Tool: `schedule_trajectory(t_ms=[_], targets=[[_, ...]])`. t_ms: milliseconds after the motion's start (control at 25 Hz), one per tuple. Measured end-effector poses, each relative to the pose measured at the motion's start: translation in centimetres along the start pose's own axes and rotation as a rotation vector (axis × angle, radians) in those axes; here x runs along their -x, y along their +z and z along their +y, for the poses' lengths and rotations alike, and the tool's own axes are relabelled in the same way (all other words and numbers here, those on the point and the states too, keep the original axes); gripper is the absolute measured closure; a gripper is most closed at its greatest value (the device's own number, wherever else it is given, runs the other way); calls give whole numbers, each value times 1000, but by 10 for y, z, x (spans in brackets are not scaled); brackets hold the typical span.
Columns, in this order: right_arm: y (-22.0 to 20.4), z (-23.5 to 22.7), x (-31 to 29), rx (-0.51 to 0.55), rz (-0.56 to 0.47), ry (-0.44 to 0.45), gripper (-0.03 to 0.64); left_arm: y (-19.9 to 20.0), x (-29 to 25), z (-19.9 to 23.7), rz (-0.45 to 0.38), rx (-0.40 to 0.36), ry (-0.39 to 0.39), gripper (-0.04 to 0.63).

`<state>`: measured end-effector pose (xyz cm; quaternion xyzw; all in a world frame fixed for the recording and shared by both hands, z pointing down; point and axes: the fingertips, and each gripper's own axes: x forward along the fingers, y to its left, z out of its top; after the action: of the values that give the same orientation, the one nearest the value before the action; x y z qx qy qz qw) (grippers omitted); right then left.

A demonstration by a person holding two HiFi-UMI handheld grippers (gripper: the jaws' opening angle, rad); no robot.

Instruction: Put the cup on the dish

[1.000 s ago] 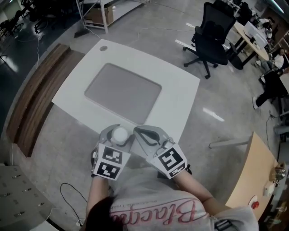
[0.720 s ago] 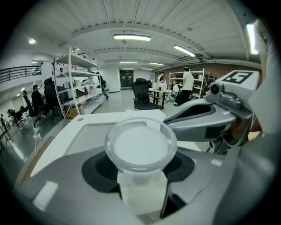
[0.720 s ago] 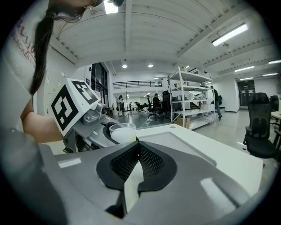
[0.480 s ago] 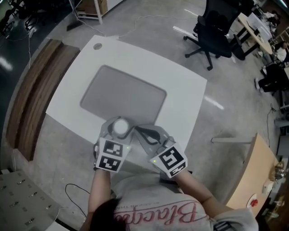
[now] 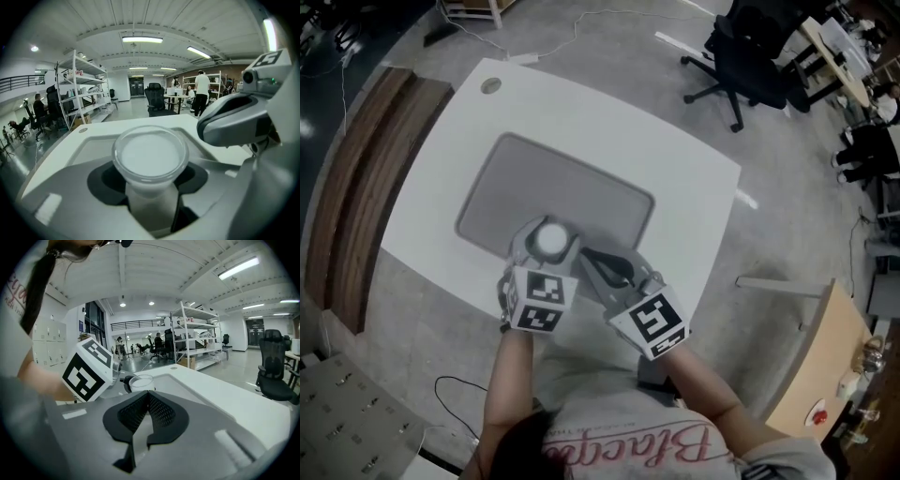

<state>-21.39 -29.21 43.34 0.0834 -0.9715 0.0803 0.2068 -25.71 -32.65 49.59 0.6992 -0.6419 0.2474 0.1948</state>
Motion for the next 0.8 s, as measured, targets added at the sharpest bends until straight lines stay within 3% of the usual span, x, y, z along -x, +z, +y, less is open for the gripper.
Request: schedule_trajectory(t_ms=[440, 800], targets=[[-17, -11, -8, -31, 54, -12, 615, 7, -26, 15, -19, 18, 9, 344], [-19, -11, -14, -30, 67, -4, 615, -6, -40, 12, 29, 12, -6, 344]])
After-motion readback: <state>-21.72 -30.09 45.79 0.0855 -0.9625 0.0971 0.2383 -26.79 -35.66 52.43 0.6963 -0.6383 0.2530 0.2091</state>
